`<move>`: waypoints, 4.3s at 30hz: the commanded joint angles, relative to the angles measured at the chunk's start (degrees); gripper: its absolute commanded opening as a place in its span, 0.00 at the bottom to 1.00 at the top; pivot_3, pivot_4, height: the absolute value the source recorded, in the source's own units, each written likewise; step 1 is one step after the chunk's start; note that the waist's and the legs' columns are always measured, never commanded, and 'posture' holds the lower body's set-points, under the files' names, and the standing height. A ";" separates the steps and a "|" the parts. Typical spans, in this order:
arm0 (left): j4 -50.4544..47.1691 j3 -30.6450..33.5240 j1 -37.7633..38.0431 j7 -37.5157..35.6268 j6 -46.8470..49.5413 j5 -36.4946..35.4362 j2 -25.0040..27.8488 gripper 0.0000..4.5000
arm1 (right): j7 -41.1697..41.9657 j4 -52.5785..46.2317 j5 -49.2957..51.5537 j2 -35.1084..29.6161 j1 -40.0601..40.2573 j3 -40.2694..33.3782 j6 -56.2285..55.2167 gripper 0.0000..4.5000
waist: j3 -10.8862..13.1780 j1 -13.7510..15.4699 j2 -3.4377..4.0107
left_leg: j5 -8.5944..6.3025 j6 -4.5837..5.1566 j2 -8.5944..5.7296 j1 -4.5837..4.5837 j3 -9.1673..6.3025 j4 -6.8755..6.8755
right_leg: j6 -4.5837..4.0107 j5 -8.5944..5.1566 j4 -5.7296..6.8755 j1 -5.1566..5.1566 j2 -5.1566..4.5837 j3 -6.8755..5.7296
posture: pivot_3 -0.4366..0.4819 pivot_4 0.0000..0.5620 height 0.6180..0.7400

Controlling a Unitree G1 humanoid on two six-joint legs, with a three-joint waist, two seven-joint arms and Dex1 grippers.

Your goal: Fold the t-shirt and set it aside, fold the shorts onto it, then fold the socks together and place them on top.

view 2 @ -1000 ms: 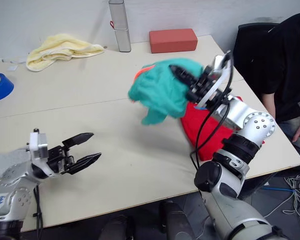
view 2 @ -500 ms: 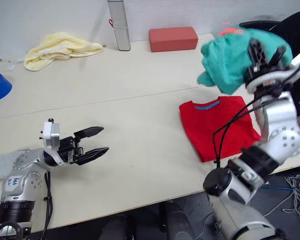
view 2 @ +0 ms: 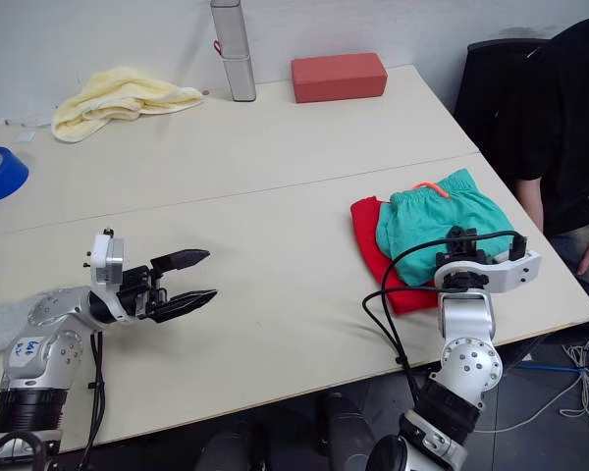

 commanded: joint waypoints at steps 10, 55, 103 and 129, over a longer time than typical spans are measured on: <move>-1.68 0.46 -0.66 0.63 -0.70 0.11 -0.49 1.00 | -10.49 -8.57 2.82 3.93 5.01 10.71 -3.81 0.02 | -0.01 -0.04 -0.02 | -0.01 0.01 0.00 0.00 0.00 0.01 | 0.01 0.00 0.00 -0.01 0.00 0.04 | 0.48 0.27 1.00; -9.26 50.63 51.51 26.67 -9.96 -5.33 -16.72 1.00 | 95.89 1.30 -20.42 -43.76 18.74 31.71 -32.87 0.99 | -0.13 1.35 -1.38 | -0.48 0.68 -0.02 0.03 0.04 0.13 | 0.01 0.05 -0.94 0.28 -0.01 -0.16 | 0.48 0.27 1.00; 17.71 29.96 7.74 97.10 30.68 -61.25 3.14 0.29 | 91.11 -6.77 -22.98 -41.68 12.97 34.52 -33.62 1.00 | -0.57 6.35 -0.53 | -0.07 0.16 -0.35 0.99 -0.36 0.14 | -0.44 0.22 -0.54 1.22 -0.07 -0.45 | 0.48 0.27 1.00; -18.53 -2.06 7.97 101.36 33.88 -62.75 -14.34 0.00 | 92.20 -10.73 -21.67 -48.60 25.03 25.96 -33.79 1.00 | -0.47 5.54 -0.90 | -0.06 0.17 -0.58 0.94 -0.80 0.13 | -0.19 0.36 -0.82 1.43 0.04 -0.40 | 0.48 0.27 1.00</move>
